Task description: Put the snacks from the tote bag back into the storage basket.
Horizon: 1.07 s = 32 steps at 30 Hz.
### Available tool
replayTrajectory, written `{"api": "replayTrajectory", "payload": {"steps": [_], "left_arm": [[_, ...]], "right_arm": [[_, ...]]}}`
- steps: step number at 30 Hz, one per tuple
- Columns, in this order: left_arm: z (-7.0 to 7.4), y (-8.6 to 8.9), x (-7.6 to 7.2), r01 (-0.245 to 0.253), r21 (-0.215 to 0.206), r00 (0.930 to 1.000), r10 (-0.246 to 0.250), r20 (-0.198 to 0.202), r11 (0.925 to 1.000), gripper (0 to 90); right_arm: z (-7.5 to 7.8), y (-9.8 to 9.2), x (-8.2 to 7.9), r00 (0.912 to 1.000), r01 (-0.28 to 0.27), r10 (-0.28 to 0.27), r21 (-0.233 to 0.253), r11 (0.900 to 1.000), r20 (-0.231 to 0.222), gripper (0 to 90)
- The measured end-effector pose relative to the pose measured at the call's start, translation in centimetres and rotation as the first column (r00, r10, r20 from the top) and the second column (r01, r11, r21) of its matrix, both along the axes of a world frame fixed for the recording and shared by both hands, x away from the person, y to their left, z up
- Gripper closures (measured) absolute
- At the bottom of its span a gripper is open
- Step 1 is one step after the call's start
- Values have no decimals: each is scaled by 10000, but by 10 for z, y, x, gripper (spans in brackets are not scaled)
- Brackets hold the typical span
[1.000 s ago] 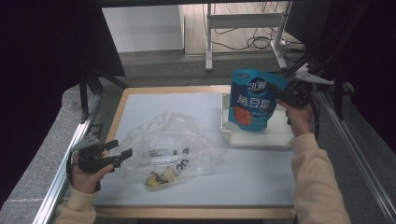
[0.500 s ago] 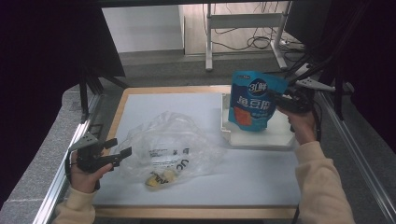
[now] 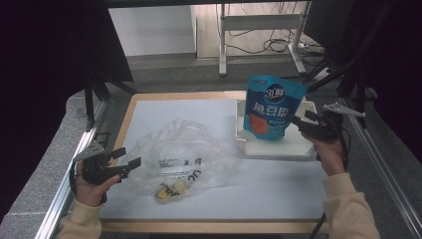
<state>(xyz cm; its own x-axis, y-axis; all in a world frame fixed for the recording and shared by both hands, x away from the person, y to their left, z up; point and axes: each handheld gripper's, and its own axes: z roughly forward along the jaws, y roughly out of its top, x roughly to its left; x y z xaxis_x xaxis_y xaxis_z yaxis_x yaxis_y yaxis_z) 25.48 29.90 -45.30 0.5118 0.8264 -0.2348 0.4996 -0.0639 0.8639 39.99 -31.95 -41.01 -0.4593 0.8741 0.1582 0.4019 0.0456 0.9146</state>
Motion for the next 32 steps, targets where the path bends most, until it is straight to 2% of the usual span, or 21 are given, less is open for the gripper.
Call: {"api": "replayTrajectory", "payload": {"steps": [6,12,17,19,22,32], "left_arm": [[0,-2,0,26,48,10000,-26,-33,10000,201],[-1,-3,1,-1,79,10000,2,-63,10000,199],[-2,-4,1,32,107,10000,-31,-77,9999,199],[-2,-5,1,62,152,9999,-60,-91,9999,199],[-3,-6,1,107,166,9999,-105,-109,9998,199],[-5,-7,1,97,272,9999,-94,-127,9996,199]], "right_arm": [[-11,6,-23,9977,-658,657,-63,9978,-161,301],[-23,26,-45,9898,-1415,1412,-193,9897,-176,301],[-40,53,-52,9757,-2167,2156,-253,9759,-398,301],[-43,62,-54,9690,-2442,2419,-467,9686,-507,300],[-46,69,-56,9643,-2622,2603,-394,9642,-481,300],[-66,74,-54,9613,-2698,2663,-463,9618,-705,298]]}}
